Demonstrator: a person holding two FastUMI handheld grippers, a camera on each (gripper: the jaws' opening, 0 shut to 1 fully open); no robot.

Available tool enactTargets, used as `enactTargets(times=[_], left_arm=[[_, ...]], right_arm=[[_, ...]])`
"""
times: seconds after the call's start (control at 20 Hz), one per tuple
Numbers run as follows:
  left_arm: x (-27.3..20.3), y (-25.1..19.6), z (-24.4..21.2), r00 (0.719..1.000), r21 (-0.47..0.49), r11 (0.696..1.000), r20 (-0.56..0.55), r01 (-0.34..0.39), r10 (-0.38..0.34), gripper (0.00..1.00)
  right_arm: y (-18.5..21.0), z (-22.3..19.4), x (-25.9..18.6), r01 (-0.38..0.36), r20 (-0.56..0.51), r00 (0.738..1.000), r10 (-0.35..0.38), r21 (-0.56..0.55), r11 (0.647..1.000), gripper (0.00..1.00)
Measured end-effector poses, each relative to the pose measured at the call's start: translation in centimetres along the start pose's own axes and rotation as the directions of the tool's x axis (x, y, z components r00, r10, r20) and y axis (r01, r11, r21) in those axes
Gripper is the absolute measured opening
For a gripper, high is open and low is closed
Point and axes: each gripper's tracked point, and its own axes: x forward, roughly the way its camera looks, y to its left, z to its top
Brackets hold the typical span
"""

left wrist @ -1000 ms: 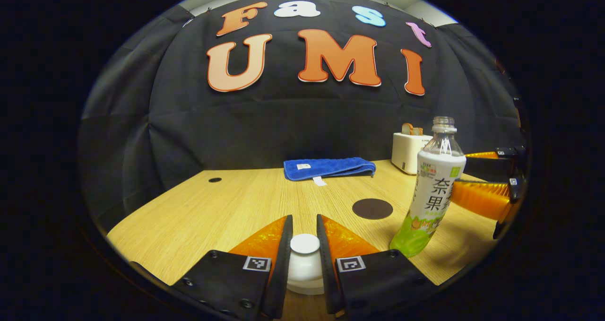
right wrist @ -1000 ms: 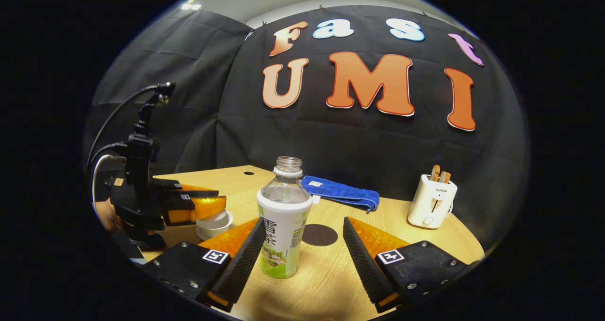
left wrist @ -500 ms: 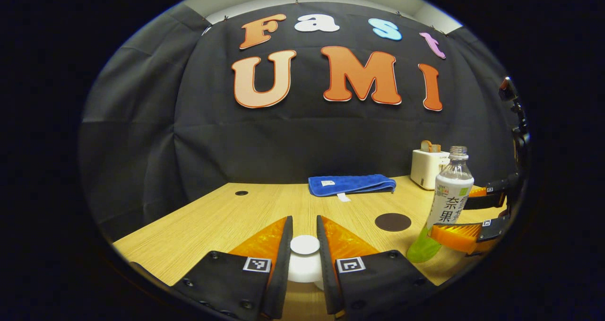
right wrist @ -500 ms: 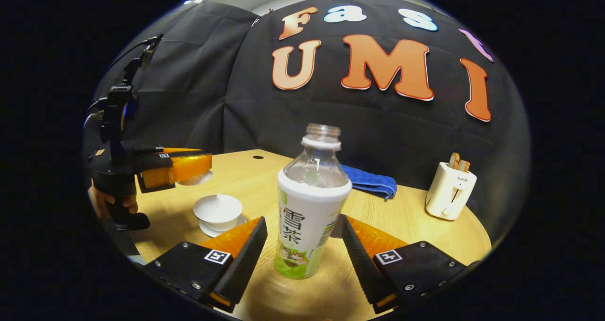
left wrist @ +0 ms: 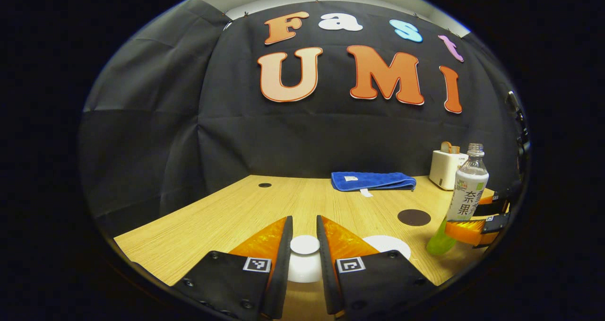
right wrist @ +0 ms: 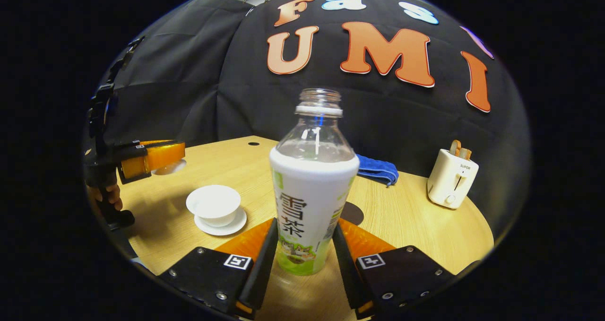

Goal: Open the teacup lid with one hand, grasp the water bottle and pour water into the teacup with the other hand; after pouring, place the water bottle on the coaster and then close the teacup lid.

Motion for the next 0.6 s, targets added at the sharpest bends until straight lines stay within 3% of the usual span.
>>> enactTargets(times=[0.35,0.6], left_arm=[[-0.9,3.2,-0.3,0.998,-0.023,0.998,0.003,-0.059,0.059,0.36],[-1.1,4.5,-0.8,0.997,-0.028,0.997,-0.007,-0.075,0.074,0.36]], right_arm=[[-1.5,1.2,0.2,0.089,-0.002,0.996,-0.091,-0.160,0.983,0.62],[-2.0,2.2,-0.2,0.152,0.016,0.987,-0.157,-0.361,0.920,0.65]])
